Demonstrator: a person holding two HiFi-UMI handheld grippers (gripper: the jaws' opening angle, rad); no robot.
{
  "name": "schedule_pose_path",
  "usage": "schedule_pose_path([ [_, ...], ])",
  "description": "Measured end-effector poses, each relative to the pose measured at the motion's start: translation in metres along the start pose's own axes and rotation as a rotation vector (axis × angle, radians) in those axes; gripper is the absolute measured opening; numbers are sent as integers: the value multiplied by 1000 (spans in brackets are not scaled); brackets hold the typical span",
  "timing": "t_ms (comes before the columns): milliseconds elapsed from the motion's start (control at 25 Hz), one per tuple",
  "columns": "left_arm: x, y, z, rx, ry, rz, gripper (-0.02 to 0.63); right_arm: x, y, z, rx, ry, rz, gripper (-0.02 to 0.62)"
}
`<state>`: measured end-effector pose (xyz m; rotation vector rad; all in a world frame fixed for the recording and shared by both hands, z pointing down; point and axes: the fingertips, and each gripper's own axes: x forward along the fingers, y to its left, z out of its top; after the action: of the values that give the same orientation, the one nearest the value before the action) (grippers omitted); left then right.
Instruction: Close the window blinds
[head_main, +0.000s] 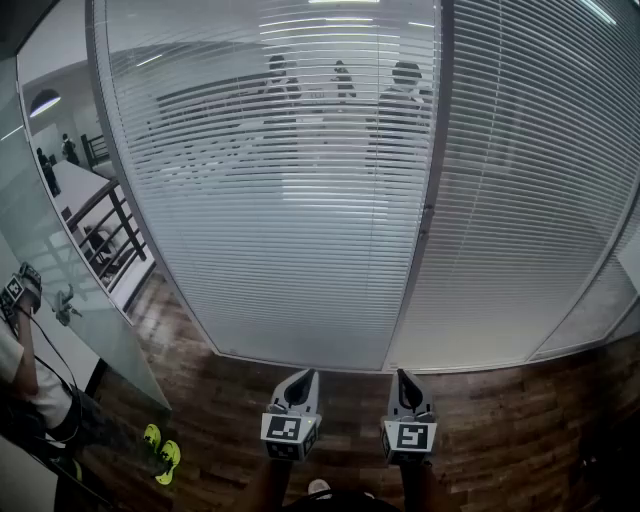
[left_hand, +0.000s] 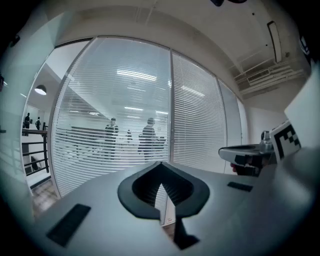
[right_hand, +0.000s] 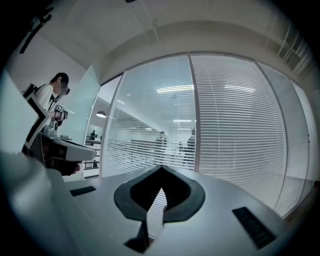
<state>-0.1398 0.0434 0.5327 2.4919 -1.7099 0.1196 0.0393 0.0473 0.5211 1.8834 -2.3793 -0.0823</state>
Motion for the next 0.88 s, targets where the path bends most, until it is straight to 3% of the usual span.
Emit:
schedule_pose_path([
  [880,-14,-5,-2,-9,7,-26,0,-9,4,-9,44,11,6,0],
])
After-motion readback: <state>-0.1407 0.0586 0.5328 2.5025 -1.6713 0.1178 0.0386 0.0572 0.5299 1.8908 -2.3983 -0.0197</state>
